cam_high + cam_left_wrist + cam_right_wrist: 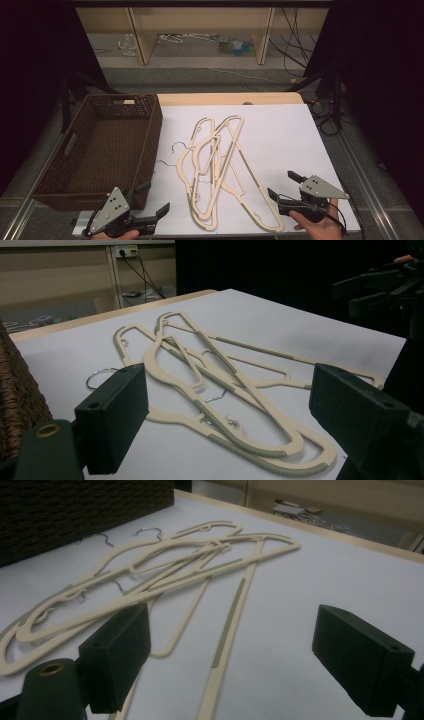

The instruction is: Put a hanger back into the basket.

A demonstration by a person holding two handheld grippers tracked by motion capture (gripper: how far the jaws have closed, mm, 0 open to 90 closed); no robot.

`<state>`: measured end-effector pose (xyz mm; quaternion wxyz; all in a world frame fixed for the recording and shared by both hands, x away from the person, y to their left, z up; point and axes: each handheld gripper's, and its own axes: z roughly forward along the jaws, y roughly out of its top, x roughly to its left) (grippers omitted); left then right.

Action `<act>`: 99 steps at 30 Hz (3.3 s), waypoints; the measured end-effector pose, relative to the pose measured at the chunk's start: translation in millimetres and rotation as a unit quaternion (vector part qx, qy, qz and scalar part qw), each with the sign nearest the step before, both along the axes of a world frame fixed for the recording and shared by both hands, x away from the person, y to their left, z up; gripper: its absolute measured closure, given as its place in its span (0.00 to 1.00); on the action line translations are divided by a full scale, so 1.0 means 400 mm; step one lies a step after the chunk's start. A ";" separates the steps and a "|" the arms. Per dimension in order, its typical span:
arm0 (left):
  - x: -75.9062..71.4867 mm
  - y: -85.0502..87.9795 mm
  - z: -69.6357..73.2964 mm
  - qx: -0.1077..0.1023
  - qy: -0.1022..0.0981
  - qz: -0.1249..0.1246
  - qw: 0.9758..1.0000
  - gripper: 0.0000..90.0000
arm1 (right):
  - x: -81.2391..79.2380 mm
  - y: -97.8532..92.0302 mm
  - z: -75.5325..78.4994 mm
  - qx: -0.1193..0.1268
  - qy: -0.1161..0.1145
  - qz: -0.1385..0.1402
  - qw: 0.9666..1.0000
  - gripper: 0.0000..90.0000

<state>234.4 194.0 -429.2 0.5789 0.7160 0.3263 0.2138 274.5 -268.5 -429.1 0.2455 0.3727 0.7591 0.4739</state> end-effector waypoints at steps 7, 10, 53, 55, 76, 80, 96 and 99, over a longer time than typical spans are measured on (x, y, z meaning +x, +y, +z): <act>0.001 0.001 0.000 0.001 0.000 0.004 1.000 0.18 | 0.012 0.018 -0.007 -0.012 0.027 0.004 1.000 0.18; 0.002 0.000 -0.001 0.001 0.002 0.004 1.000 0.18 | 0.027 0.039 -0.008 -0.023 0.041 0.008 0.999 0.18; 0.003 -0.015 -0.007 -0.010 0.008 -0.012 1.000 0.18 | 0.344 0.425 -0.108 -0.139 0.264 -0.022 0.954 0.40; 0.002 -0.015 -0.007 -0.008 0.009 -0.011 1.000 0.18 | 0.349 0.424 -0.106 -0.118 0.270 -0.027 0.955 0.49; 0.006 -0.014 -0.006 -0.004 0.000 -0.019 1.000 0.18 | 0.376 0.422 -0.093 -0.098 0.316 -0.079 0.940 0.62; 0.005 -0.013 -0.005 -0.001 0.002 -0.018 1.000 0.18 | 0.380 0.413 -0.091 -0.102 0.316 -0.084 0.939 0.70; 0.009 -0.015 -0.009 -0.001 0.004 -0.021 1.000 0.18 | 0.408 0.358 -0.047 -0.084 0.310 -0.066 0.945 0.81; 0.011 -0.019 -0.012 0.004 0.006 -0.021 1.000 0.18 | 0.408 0.359 -0.034 -0.068 0.314 -0.069 0.944 0.81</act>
